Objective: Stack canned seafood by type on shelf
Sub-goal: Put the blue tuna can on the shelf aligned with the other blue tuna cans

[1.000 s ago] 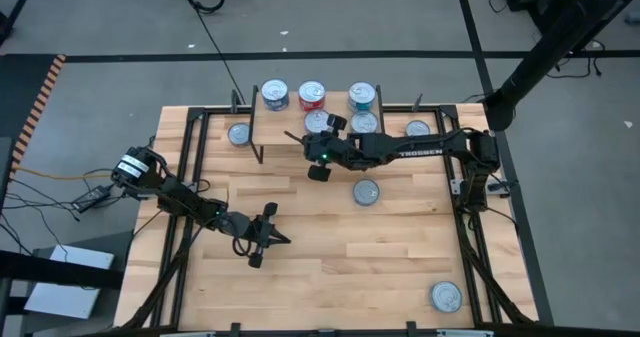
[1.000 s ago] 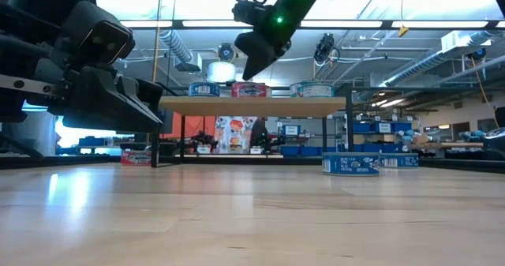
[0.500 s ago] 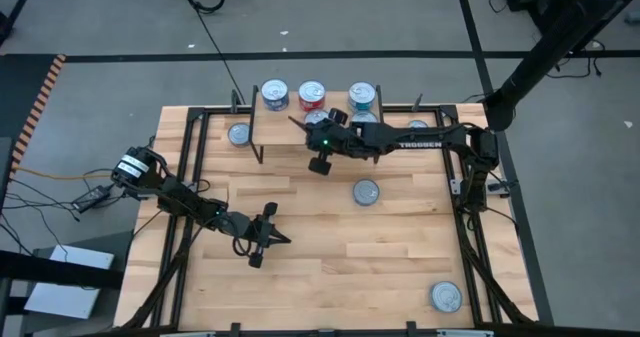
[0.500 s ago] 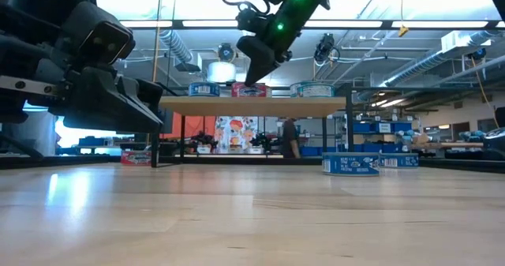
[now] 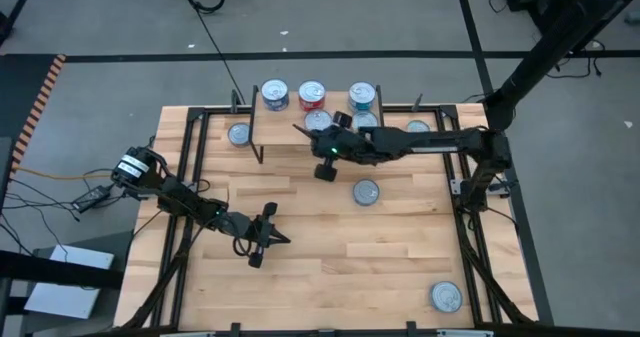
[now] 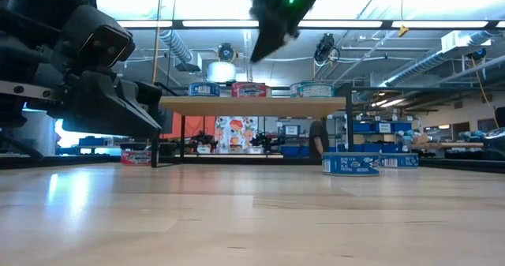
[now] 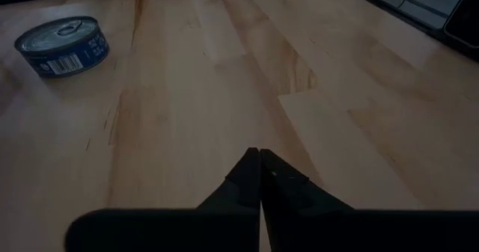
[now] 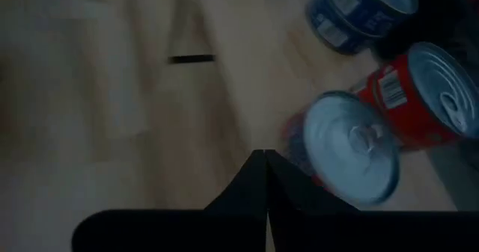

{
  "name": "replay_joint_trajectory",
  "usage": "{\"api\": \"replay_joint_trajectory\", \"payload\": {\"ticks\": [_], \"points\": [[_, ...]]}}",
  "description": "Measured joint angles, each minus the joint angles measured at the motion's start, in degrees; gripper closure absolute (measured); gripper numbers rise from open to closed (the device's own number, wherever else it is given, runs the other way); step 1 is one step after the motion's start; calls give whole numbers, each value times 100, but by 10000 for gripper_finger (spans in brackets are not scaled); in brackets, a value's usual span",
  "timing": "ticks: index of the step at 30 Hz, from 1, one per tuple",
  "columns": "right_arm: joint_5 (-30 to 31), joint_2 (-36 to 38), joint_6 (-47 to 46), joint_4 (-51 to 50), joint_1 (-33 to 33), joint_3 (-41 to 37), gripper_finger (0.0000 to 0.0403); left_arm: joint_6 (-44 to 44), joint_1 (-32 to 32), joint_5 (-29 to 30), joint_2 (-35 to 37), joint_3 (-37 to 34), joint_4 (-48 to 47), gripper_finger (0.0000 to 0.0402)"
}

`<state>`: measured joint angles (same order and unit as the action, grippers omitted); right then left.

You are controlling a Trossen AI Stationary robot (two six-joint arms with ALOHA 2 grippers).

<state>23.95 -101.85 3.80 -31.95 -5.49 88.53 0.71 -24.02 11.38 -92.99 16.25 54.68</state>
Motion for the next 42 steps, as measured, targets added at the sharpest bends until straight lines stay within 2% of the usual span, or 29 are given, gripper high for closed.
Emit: {"api": "replay_joint_trajectory", "payload": {"ticks": [4, 9, 14, 19, 24, 29, 34, 39, 42], "points": [[-204, 533, -644, -927, 597, 4, 398, -24, 0, 2, 0, -2, -20, 394], [-205, 906, -1868, -2212, 1362, 4, 398, -20, -1, 2, 0, -2, -20, 394], [-629, 924, -3194, -3197, 2012, 2, 398, -20, -1, 4, 0, -2, -18, 394], [-1088, 919, -4264, -3692, 2520, 0, 397, -28, -1, 2, 0, -2, -22, 394], [-1217, 919, -5148, -4273, 2904, -5, 396, -36, -1, 2, 0, -2, -32, 394], [-1212, 919, -6023, -4483, 3184, -270, 396, -266, 0, 2, 0, -2, -35, 394], [-1265, 916, -6933, -4492, 3316, -1257, 397, -356, 1, 2, 0, 0, -26, 394], [-995, 908, -7046, -3151, 3217, -2479, 398, -352, -1, 2, 0, 1, -19, 394], [-430, 908, -6958, -2414, 3010, -2959, 400, -350, 0, 2, 0, 2, -16, 394]]}}
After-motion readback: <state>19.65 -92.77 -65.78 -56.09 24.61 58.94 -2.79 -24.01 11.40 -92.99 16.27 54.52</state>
